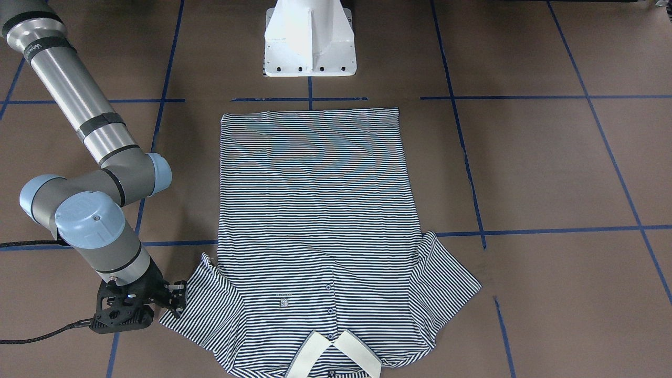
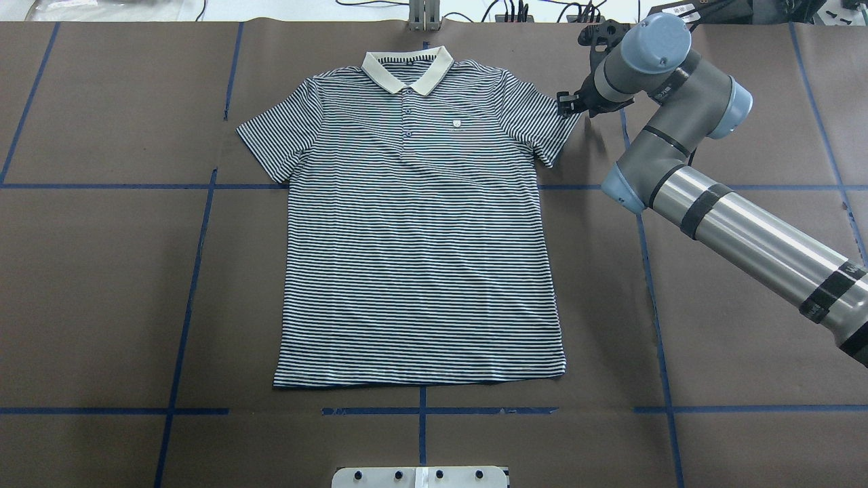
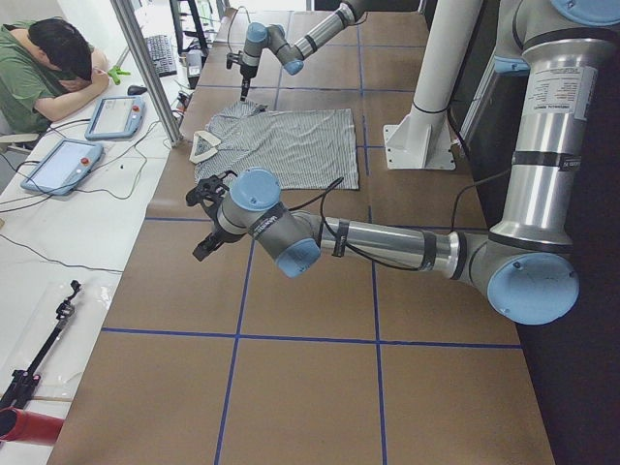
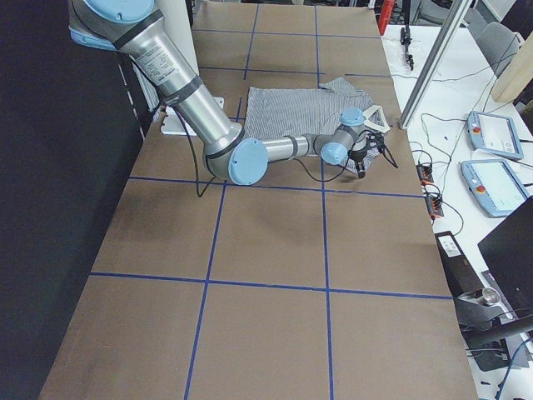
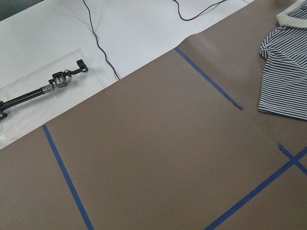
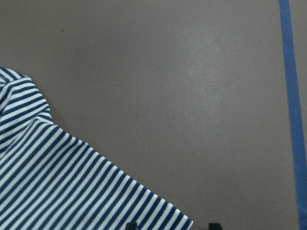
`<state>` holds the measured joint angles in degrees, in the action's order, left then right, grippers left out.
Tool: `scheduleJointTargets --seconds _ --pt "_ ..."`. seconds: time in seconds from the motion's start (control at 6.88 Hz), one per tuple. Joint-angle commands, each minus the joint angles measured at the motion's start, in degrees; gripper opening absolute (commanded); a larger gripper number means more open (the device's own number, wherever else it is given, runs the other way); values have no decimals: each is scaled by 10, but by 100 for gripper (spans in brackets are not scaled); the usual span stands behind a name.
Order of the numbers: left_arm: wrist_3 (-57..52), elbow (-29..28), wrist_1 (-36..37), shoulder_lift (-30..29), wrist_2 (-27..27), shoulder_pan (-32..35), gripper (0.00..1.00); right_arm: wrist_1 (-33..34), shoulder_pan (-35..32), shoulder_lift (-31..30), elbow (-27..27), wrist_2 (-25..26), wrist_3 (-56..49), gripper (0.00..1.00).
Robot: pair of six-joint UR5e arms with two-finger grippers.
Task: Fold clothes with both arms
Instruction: 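Move the right gripper over the sleeve nearest it and grasp it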
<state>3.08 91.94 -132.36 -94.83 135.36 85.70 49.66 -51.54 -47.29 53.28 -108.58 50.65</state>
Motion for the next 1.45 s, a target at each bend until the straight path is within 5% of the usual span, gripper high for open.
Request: scheduleJointTargets --seconds 0.0,1.02,1.16,1.31 --pt "-1 0 0 0 0 0 100 0 0 0 -3 0 0 57" --pt "-2 0 0 1 0 1 100 0 1 1 -8 0 1 47" --pt "-3 0 0 2 0 1 100 0 1 4 -10 0 1 37" --pt "-3 1 0 2 1 1 100 1 1 4 -11 1 1 0"
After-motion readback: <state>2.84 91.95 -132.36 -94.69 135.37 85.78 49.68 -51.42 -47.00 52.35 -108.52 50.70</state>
